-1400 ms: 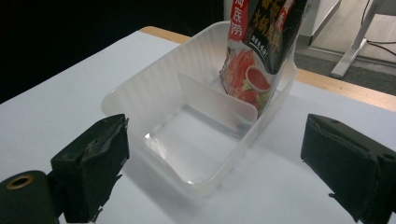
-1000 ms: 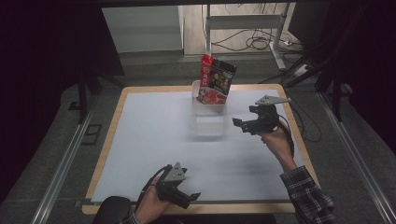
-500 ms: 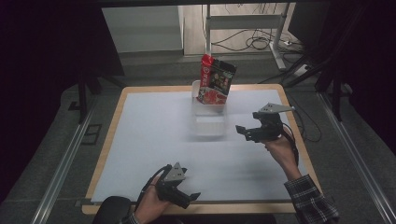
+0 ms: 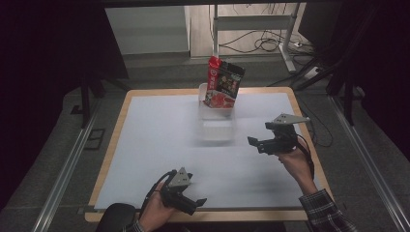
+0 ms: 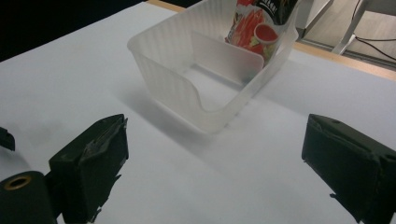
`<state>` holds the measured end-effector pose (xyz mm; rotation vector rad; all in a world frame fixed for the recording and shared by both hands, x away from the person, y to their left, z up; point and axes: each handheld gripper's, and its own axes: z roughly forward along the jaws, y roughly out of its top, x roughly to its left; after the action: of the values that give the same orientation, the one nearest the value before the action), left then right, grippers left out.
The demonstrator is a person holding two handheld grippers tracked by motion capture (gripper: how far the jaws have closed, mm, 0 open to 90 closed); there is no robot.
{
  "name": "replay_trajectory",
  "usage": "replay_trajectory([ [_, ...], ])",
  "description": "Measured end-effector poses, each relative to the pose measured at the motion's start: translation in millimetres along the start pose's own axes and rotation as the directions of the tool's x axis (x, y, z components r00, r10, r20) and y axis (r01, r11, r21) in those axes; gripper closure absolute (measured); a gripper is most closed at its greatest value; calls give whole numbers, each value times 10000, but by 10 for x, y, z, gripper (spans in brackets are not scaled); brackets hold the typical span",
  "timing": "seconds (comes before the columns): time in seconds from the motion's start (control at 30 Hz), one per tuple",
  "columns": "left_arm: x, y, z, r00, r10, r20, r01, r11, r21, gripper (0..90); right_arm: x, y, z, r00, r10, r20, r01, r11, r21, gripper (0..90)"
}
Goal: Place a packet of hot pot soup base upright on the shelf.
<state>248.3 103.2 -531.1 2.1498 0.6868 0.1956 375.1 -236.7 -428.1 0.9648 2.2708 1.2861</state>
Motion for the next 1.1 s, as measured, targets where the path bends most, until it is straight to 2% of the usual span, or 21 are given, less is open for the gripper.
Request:
replay_trajectory([
  [0.37,-9,7,-8,10000,-24,92,23,10000,77,34,43,-155,-143,9999,48,105,-51,9997,255,71],
  [0.77,-13,10,-1,9998,-9,218,6,9999,161,39,122,-306,-415,9995,84,304,-90,9997,223,69],
  [1.1,-21,8,17,9998,-23,202,19,9998,197,40,131,-501,-576,9968,268,755,-308,9981,531,70],
])
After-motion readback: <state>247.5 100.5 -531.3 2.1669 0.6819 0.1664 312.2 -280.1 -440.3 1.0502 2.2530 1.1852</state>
